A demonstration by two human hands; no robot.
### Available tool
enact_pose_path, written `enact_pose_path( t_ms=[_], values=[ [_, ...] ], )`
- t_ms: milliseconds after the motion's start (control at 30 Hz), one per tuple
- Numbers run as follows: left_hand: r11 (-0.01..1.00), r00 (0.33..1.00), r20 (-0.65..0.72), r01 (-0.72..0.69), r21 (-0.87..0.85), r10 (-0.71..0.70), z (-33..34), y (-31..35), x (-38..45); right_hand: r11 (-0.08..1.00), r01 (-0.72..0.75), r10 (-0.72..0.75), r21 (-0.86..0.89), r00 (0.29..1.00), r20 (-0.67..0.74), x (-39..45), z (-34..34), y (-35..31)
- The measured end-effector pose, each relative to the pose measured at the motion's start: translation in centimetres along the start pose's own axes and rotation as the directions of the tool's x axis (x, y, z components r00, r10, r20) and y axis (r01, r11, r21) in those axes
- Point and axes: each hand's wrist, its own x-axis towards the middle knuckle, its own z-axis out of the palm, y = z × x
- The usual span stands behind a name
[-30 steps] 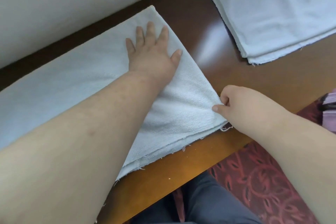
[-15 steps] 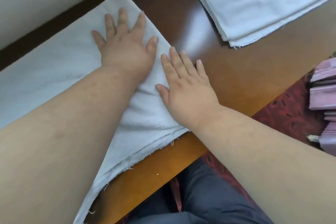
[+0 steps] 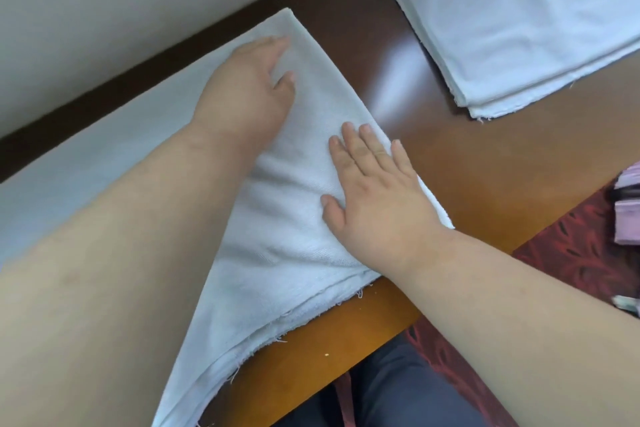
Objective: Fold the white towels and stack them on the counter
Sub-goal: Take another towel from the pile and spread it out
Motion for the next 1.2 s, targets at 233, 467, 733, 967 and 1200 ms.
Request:
enact_pose_path(
  t_ms=[233, 467, 733, 967, 1200],
  values=[
    [0.944, 0.989, 0.087, 0.083, 0.320, -0.117, 2.8, 0.9, -9.8, 0.949, 0.265, -0.232, 0.171, 0.953, -0.194, 9.3, -3.5, -2.7],
    [0.995, 0.997, 0.067, 0.025, 0.101, -0.032, 0.9, -0.3, -9.7, 0.950, 0.306, -0.312, -0.067, 0.942, -0.120, 12.7, -2.0, -0.2],
    [0.814, 0.852, -0.001, 0.501, 0.293, -0.524, -2.6, -6.3, -20.8, 0.993, 0.120, -0.114, 0.021, 0.977, -0.181, 10.9, -3.6, -4.6],
    [0.851, 0.851, -0.112, 0.521, 0.061, -0.513, -5.8, -10.6, -27.4, 0.641, 0.761, -0.764, 0.101, 0.645, -0.007, 6.0, 1.2, -27.7],
    [0.678, 0.594, -0.365, 0.716, -0.165, -0.717, -8.3, -16.1, -34.5, 0.712, 0.702, -0.701, -0.020, 0.709, -0.077, 6.7, 3.8, -36.4]
  ],
)
